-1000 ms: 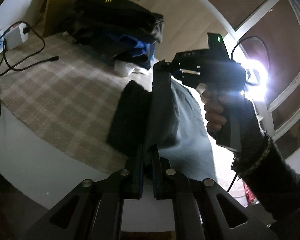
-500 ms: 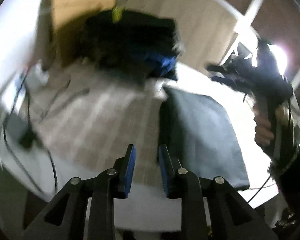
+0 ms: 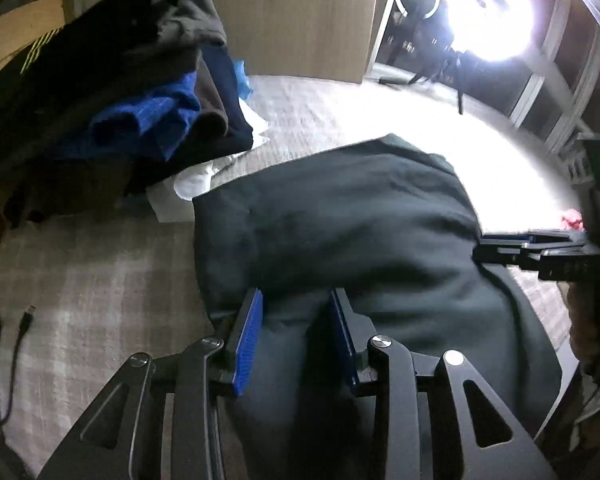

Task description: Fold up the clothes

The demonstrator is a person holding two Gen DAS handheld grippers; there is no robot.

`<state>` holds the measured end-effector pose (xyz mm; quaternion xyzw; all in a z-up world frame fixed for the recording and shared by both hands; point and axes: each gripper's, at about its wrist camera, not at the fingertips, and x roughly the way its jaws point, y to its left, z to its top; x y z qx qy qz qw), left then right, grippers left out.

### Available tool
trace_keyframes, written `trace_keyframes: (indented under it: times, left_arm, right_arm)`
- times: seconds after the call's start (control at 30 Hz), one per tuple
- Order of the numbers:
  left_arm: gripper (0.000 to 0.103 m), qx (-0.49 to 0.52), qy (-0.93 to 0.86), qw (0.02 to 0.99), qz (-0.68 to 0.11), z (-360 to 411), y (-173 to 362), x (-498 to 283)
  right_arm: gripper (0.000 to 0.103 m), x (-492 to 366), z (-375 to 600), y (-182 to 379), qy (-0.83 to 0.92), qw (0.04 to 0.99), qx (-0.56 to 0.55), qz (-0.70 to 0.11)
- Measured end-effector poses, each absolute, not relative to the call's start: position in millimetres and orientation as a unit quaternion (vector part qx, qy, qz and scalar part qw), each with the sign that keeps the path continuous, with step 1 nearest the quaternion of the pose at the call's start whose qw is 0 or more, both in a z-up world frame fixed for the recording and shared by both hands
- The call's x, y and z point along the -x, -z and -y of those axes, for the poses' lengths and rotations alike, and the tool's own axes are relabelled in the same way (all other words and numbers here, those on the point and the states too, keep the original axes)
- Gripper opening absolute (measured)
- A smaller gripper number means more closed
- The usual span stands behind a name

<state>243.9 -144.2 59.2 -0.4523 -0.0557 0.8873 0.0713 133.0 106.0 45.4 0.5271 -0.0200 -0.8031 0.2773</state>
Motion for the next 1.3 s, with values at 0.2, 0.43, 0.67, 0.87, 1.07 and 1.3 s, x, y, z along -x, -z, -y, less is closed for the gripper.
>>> trace_keyframes:
  times: [0.2, 0.43, 0.67, 0.87, 1.07, 1.3]
  left_arm:
    - [0.044, 0.438, -0.887, 0.056, 0.131, 163, -84, -269]
    - [0.075, 0.460, -0.852, 0.019, 0.248, 194, -69, -279]
    - [0.075, 0.511, -0.809, 0.054, 0.284, 199, -43, -255]
    - [0.075, 0.556, -0.791, 0.093, 0.236, 176, -40, -231]
    - [0.070, 0.571, -0.791, 0.089, 0.201, 166, -41, -224]
    - [0.050, 0.560, -0.805, 0.078, 0.182, 162, -41, -224]
  right_arm:
    - [0.061, -114, -152, -66, 0.804, 0.271, -0.523, 0.083]
    - [0.062, -90, -145, -36, 0.750, 0.328, -0.565, 0.106]
    - [0.062, -92, -141, -26, 0.705, 0.391, -0.580, 0.117]
    - [0.063, -91, -142, -22, 0.686, 0.421, -0.577, 0.137]
    - [0.064, -91, -122, -22, 0.674, 0.445, -0.573, 0.138]
    - [0.058, -88, -114, -17, 0.669, 0.452, -0.571, 0.149]
